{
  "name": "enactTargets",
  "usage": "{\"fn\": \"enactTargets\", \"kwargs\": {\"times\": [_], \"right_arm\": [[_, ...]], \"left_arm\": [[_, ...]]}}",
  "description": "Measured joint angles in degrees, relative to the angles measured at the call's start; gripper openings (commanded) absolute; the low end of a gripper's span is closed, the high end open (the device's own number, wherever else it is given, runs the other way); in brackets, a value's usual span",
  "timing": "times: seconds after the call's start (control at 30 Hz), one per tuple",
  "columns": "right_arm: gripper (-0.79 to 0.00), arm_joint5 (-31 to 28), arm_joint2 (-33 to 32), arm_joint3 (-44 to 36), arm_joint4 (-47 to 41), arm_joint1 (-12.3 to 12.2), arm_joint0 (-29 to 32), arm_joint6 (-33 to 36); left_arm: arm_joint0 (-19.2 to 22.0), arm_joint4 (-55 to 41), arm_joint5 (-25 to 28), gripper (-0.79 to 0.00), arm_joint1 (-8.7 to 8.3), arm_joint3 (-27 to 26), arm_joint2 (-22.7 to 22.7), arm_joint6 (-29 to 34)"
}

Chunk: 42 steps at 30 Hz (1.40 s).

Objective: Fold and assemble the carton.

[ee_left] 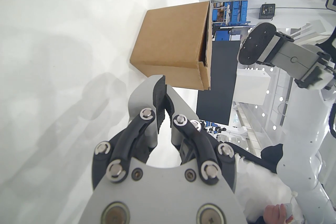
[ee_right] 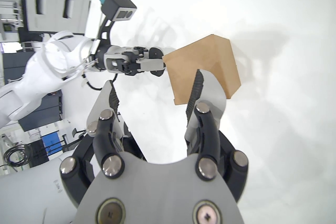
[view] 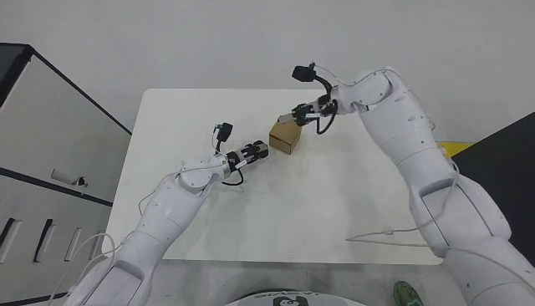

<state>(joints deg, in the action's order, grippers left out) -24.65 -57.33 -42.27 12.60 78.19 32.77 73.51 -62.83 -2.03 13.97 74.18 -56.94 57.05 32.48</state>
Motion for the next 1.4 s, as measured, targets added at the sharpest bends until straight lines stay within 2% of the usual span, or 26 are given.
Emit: {"fn": "enactTargets", "kwargs": {"times": [0.13,0.3,0.5,0.6,0.63,0.67,0.77,0.8,0.93,1.07,1.2,1.23,1.4], "right_arm": [[0.000,-3.92,-6.80,-4.00,-6.47,-2.82,4.94,2.12],[0.000,-5.16,-13.36,-13.59,-13.78,-6.41,13.94,0.96],[0.000,-7.59,-19.47,-23.28,-23.18,-10.67,24.32,-1.44],[0.000,-7.56,-20.40,-26.66,-29.04,-12.38,27.70,-1.42],[0.000,-7.28,-20.38,-27.11,-30.69,-12.68,28.16,-1.14],[0.000,-7.14,-20.36,-27.23,-31.59,-12.80,28.31,-0.99],[0.000,-7.10,-20.32,-27.13,-31.24,-12.78,28.23,-0.95],[0.000,-7.11,-20.32,-27.12,-31.16,-12.77,28.22,-0.97],[0.000,-7.12,-20.33,-27.12,-31.18,-12.77,28.22,-0.98],[0.000,-7.12,-20.33,-27.12,-31.18,-12.77,28.22,-0.98],[0.000,-7.12,-20.33,-27.12,-31.18,-12.77,28.22,-0.98],[0.000,-7.12,-20.33,-27.12,-31.18,-12.77,28.22,-0.98],[0.000,-7.12,-20.33,-27.12,-31.18,-12.77,28.22,-0.98]], "left_arm": [[0.00,0.00,0.00,-0.785,0.00,0.00,0.00,0.00],[0.00,0.00,0.00,-0.785,0.00,0.00,0.00,0.00],[0.00,0.00,0.00,-0.785,0.00,0.00,0.00,0.00],[0.00,0.00,0.00,-0.785,0.00,0.00,0.00,0.00],[0.00,0.00,0.00,-0.619,0.00,0.00,0.00,0.00],[0.00,0.00,0.00,-0.089,0.00,0.00,0.00,0.00],[0.00,0.00,0.00,-0.089,0.00,0.00,0.00,0.00],[0.00,0.00,0.00,0.000,0.00,0.00,0.00,0.00],[-0.63,3.21,2.07,0.000,-0.24,-2.38,-0.74,-2.56],[-3.11,15.59,7.27,0.000,-1.08,-7.64,-0.86,-8.81],[-5.28,32.61,6.67,0.000,-1.80,-11.17,-0.99,-19.79],[-5.30,34.15,6.64,0.000,-1.80,-11.18,-1.00,-20.67],[-5.20,31.24,6.59,0.000,-1.79,-11.10,-1.09,-18.31]]}}
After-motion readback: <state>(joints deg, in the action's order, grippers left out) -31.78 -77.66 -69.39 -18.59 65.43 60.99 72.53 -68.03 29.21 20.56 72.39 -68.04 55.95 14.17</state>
